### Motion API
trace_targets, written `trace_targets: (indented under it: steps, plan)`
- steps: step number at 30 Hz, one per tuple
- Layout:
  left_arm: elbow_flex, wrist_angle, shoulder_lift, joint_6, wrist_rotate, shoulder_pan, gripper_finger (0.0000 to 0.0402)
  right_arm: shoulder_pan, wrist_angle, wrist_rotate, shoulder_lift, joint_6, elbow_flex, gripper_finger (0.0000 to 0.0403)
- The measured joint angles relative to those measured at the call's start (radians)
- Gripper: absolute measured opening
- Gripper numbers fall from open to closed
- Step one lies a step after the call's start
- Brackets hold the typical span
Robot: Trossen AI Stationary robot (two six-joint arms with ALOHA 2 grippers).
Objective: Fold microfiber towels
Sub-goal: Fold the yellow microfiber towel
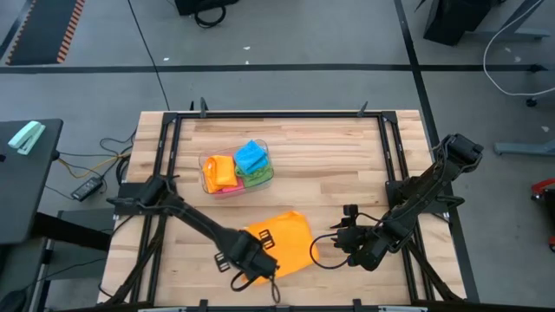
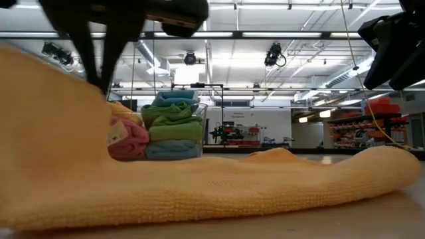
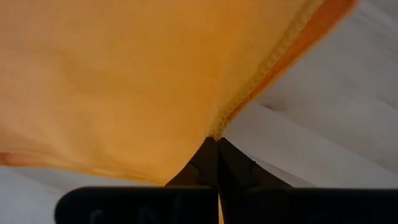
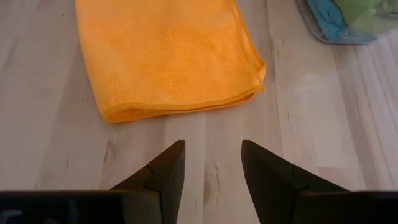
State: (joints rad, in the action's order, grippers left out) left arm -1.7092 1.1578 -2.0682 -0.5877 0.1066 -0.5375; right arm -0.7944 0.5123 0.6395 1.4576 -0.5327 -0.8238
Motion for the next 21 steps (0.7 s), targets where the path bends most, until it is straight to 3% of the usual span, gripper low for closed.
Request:
trace_targets:
  steps: [10, 16, 21]
  plan:
    - [-0.001, -0.151, -0.032, -0.011, 0.008, 0.049, 0.0003, 0.0, -0.007, 0.0, 0.0, 0.001, 0.0, 0.0166]
    - [0.0, -0.186, -0.076, -0.013, 0.095, 0.048, 0.0003, 0.0, -0.016, 0.002, 0.0, 0.006, 0.0, 0.0166]
    - [-0.001, -0.221, -0.083, 0.002, 0.11, 0.055, 0.0003, 0.0, -0.015, 0.015, 0.0, 0.006, 0.0, 0.0166]
